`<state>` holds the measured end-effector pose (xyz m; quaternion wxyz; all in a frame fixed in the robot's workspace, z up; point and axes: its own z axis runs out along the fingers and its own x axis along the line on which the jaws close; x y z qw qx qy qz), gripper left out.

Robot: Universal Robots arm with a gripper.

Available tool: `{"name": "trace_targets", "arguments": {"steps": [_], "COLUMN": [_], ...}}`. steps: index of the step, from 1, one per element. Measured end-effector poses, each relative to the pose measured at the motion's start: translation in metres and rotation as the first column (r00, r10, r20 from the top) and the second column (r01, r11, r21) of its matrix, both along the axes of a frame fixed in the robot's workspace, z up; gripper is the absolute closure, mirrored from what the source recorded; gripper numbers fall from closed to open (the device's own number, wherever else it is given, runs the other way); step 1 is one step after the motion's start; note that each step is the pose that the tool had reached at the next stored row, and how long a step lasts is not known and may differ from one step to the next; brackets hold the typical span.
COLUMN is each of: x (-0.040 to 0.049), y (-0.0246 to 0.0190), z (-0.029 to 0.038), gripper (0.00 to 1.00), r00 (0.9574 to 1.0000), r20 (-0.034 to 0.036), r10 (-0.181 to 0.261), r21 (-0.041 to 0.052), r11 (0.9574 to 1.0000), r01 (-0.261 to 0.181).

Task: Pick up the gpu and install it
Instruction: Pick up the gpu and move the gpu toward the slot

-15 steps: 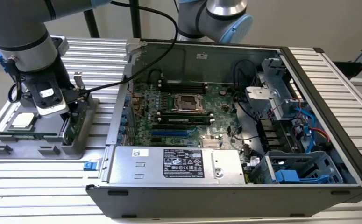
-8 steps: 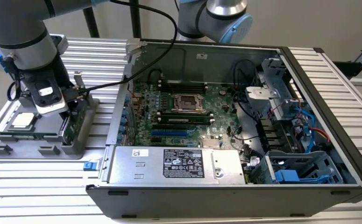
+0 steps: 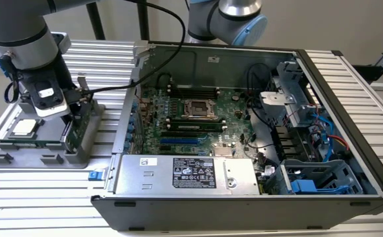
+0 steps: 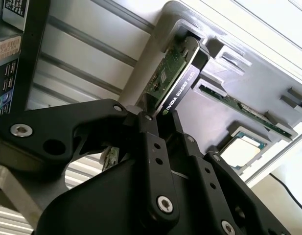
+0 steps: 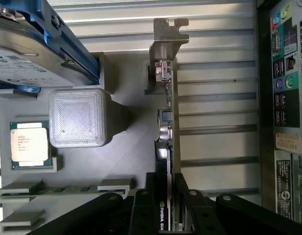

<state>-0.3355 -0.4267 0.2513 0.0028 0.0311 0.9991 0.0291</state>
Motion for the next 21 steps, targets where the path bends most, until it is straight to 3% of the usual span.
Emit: {"name": "trace_targets", "arguments": {"steps": [21], "x": [0.0], "y": [0.0], "z": [0.0094], "gripper": [1.0], "r00": [1.0], "r20": [0.0001], "r10": [0.0], "r21": [0.0], "r11": [1.0], "r01": [0.0]}}
